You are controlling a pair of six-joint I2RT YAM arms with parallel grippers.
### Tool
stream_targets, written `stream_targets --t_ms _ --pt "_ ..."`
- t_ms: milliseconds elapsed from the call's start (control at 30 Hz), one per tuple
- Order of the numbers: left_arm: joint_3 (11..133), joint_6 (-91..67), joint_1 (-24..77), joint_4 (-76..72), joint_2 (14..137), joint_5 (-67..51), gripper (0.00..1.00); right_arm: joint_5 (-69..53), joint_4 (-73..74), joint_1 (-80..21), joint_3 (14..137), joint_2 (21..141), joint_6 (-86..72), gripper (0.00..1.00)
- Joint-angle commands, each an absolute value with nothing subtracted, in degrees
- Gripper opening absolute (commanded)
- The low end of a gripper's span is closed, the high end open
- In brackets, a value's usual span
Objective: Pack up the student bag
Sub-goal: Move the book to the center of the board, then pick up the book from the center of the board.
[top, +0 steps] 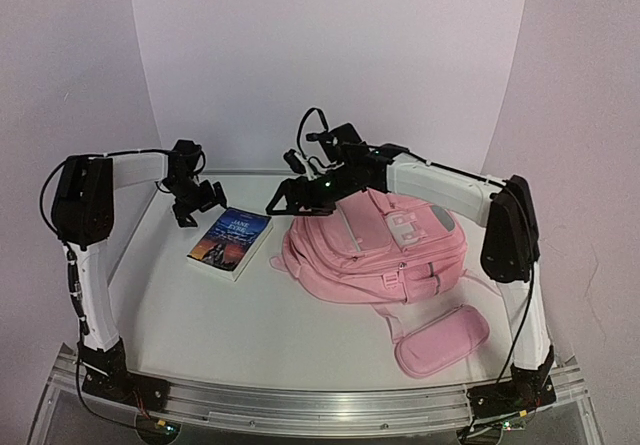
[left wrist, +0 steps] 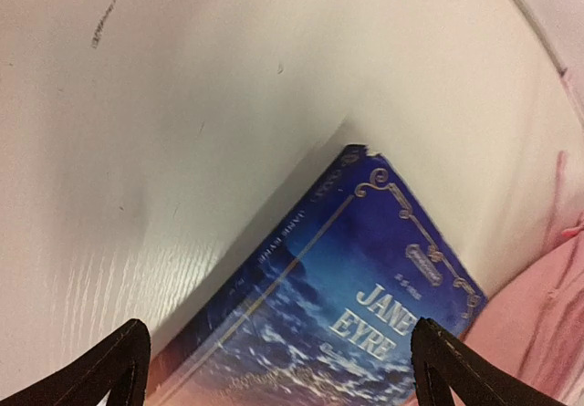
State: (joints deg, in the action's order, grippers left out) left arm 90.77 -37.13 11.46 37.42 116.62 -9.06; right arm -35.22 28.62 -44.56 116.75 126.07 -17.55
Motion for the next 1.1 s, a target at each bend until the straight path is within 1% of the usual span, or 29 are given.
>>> stream_targets --t_ms 0,100,233,333,400,500,567,667,767,867,967,1067 --pt "94.8 -30.5 11.2 42.8 120.1 -10.1 1.00 -31.9 25.2 -45.6 124.1 131.1 -20.2 0.91" --pt "91.8 -29.7 10.6 40.4 120.2 -13.7 0.99 -29.9 24.3 -47.0 127.5 134.7 -21.4 0.91" --pt "86.0 -29.6 10.6 36.8 119.5 -20.5 0.93 -28.3 23.6 -48.3 131.2 139.2 -22.6 0.91" --pt "78.6 -31.5 10.7 31.5 116.2 -25.1 0.85 -27.7 23.2 -48.6 132.4 142.3 -23.3 0.90" --pt "74.2 -33.4 10.6 29.3 113.3 -25.9 0.78 -27.0 23.1 -48.6 132.6 144.0 -23.7 0.88" --pt "69.5 -35.4 10.6 26.0 109.2 -28.1 0.66 -27.1 23.0 -48.7 132.2 146.1 -24.0 0.87" --pt "67.3 -36.9 10.6 23.3 107.4 -30.5 0.61 -26.7 22.9 -49.0 131.7 147.2 -24.1 0.83" --pt "66.1 -38.4 10.6 22.8 106.3 -29.8 0.62 -24.9 23.0 -49.1 131.4 148.7 -24.0 0.83" --pt "66.9 -40.2 10.0 23.5 107.9 -28.2 0.73 -23.2 23.0 -49.3 131.6 150.3 -24.1 0.83" --pt "67.1 -42.7 9.5 21.5 111.0 -28.4 0.78 -22.7 23.0 -49.4 132.1 152.3 -24.3 0.83" --pt "65.8 -45.0 9.3 15.3 113.4 -32.4 0.78 -23.4 22.9 -49.8 132.3 154.0 -24.0 0.79" --pt "63.5 -47.0 9.4 7.5 114.3 -37.7 0.74 -23.5 22.9 -50.1 132.2 155.7 -23.3 0.75"
